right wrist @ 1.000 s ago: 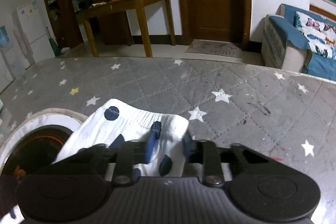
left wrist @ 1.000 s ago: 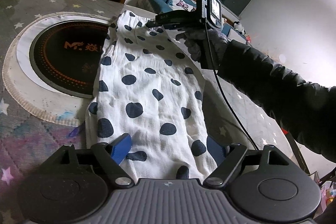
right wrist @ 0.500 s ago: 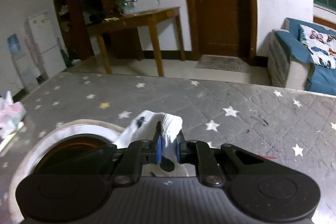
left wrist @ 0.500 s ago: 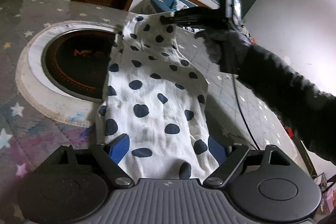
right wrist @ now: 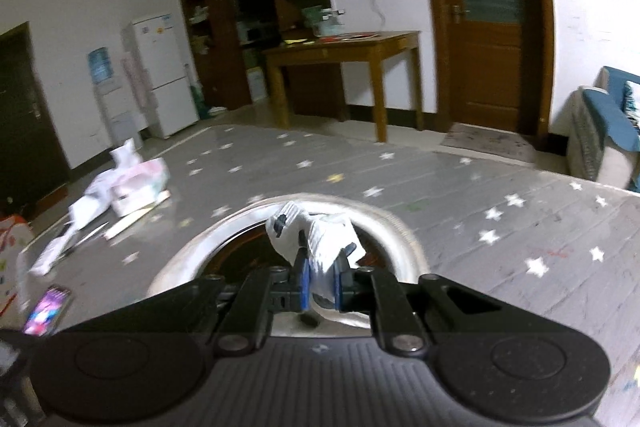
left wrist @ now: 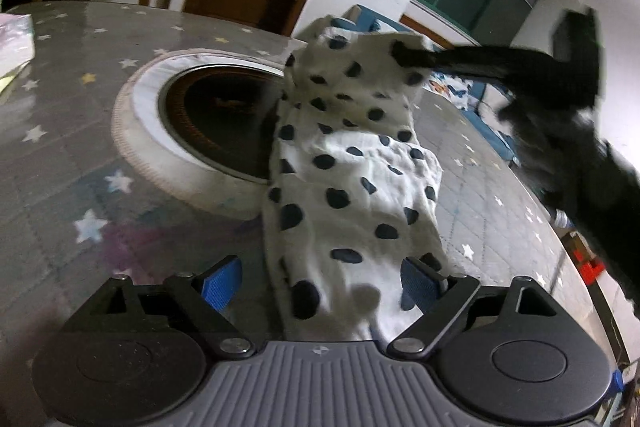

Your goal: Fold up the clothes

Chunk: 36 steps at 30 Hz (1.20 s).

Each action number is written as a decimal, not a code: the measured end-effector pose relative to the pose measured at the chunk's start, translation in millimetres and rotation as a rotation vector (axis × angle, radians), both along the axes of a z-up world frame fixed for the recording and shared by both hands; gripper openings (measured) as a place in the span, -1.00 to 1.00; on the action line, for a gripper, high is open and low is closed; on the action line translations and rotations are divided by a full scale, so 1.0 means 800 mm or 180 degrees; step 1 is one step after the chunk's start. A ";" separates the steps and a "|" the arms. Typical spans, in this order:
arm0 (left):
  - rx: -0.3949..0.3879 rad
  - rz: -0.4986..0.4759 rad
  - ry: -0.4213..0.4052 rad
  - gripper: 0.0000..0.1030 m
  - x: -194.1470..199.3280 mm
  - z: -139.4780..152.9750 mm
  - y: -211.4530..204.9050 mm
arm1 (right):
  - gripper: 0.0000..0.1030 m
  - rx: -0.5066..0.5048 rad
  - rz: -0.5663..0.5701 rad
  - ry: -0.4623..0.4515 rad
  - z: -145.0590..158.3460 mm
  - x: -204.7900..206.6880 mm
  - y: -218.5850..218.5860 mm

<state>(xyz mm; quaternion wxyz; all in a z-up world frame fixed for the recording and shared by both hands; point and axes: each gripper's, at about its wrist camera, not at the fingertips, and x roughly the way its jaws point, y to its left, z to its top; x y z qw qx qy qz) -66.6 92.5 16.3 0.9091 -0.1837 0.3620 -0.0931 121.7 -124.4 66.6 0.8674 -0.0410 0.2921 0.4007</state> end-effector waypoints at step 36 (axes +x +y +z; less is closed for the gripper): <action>0.0195 0.0256 -0.0505 0.70 0.007 0.059 0.016 | -0.78 -0.0448 0.1242 0.0000 -0.057 -0.255 -0.027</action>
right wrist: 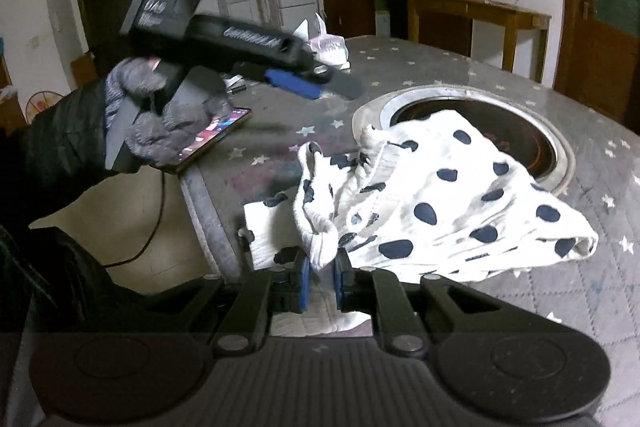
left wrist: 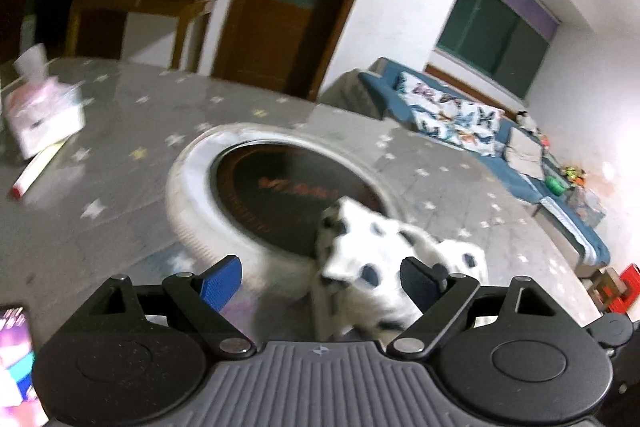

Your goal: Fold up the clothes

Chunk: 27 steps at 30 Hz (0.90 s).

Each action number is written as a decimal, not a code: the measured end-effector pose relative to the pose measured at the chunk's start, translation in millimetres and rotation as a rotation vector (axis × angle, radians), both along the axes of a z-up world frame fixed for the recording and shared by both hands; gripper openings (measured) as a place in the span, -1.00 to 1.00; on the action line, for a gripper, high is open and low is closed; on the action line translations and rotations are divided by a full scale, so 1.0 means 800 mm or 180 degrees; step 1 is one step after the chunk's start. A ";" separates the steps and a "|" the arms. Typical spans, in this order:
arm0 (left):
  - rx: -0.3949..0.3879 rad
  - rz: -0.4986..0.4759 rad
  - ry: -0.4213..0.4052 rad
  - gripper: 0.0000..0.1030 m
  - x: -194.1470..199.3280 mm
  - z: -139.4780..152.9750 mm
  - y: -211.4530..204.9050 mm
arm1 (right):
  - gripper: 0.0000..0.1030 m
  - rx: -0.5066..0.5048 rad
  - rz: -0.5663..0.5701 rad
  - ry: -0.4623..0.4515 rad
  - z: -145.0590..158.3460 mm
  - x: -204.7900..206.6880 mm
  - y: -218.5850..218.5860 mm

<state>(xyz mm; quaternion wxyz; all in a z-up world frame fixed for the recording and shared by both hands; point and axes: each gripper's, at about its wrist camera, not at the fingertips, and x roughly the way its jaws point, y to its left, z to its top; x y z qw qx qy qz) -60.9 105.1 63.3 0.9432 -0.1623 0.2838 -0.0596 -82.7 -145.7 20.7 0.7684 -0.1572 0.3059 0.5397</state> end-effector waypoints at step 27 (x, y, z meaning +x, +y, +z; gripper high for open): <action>-0.0456 -0.0911 0.0342 -0.84 -0.046 -0.024 0.000 | -0.55 -0.0102 0.0018 -0.0161 0.033 -0.003 -0.012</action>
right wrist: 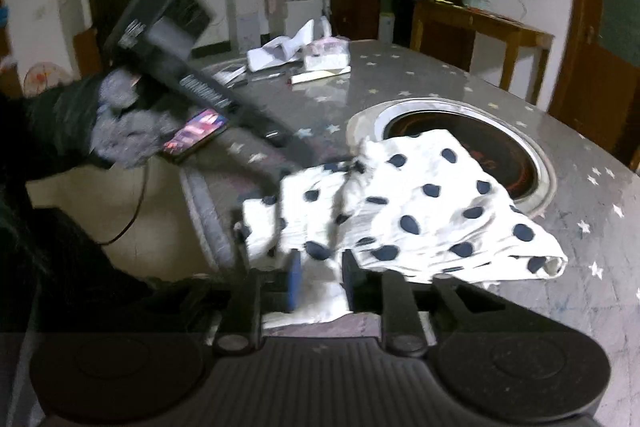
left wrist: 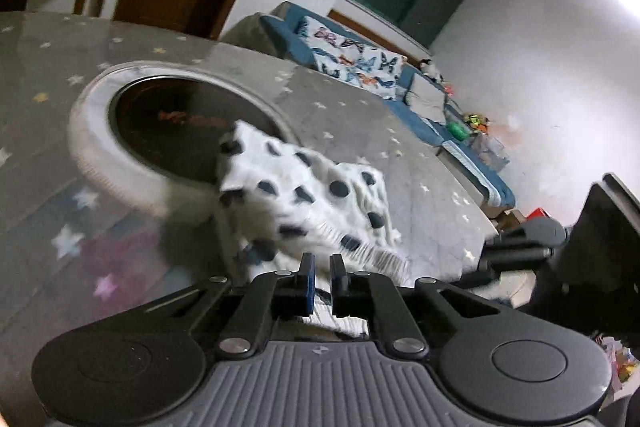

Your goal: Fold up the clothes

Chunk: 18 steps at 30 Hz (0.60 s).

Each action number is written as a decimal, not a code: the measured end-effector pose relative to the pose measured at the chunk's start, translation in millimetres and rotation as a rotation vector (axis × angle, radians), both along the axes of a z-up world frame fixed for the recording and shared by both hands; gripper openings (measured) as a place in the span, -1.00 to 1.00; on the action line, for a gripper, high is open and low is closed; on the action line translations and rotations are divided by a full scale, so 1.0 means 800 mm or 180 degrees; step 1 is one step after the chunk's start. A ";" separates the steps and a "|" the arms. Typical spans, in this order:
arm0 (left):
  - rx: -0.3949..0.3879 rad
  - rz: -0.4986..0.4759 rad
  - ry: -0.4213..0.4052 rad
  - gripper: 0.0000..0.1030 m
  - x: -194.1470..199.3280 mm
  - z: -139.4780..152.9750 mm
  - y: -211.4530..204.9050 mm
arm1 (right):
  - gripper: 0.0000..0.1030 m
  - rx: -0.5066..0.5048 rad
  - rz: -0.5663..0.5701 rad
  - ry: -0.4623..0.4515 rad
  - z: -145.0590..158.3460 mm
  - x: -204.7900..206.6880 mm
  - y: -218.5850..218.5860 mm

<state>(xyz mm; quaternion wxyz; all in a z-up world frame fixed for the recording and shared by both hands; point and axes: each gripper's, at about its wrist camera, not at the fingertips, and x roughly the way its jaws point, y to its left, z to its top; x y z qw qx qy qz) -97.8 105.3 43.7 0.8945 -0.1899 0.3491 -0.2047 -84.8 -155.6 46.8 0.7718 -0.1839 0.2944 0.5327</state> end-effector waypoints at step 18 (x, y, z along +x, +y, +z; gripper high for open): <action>0.0035 0.0657 -0.0137 0.17 0.014 0.010 0.026 | 0.37 0.0262 -0.0287 0.0824 -0.046 0.127 0.078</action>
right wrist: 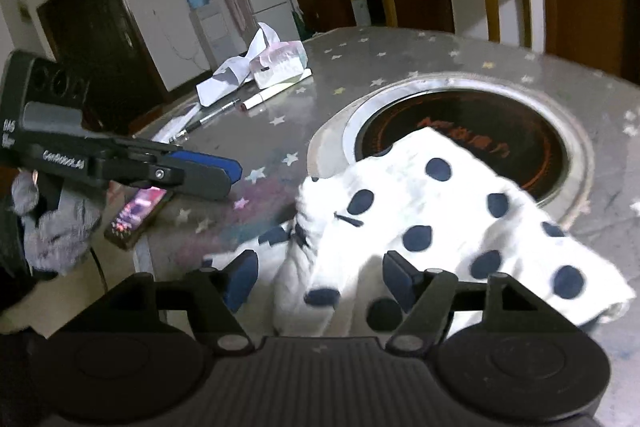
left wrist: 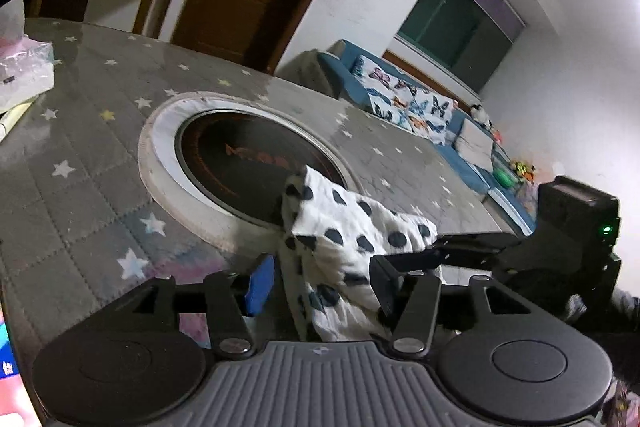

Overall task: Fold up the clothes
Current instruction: 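Release the folded pants and open both grippers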

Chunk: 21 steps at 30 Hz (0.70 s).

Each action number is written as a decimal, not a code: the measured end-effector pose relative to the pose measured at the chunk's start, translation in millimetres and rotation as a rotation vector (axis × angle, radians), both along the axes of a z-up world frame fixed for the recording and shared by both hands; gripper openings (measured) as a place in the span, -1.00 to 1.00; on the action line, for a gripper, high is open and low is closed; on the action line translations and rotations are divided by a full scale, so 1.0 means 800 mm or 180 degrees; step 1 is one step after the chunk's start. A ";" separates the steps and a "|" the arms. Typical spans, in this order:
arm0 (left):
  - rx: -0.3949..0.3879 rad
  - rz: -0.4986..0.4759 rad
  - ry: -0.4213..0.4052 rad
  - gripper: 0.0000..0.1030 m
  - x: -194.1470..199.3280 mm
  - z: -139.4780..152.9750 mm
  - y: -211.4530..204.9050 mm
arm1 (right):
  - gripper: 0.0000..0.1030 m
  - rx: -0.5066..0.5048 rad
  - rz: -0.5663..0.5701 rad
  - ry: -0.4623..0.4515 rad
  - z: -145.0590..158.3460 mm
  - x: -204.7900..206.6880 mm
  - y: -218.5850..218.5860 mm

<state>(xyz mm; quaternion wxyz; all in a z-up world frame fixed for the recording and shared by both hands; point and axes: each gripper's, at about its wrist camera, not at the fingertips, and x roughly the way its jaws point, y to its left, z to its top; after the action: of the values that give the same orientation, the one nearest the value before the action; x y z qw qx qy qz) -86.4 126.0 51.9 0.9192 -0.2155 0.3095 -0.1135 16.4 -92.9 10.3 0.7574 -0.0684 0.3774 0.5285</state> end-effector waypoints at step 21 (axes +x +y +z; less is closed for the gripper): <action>-0.0003 0.0074 0.0375 0.35 0.002 -0.015 -0.014 | 0.29 -0.0179 0.0234 -0.0328 0.035 -0.092 -0.034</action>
<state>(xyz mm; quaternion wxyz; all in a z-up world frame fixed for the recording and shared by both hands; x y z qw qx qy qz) -84.9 114.5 39.8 0.9005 -0.2259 0.3605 -0.0901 -57.1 -120.1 38.6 0.7536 -0.1307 0.3498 0.5409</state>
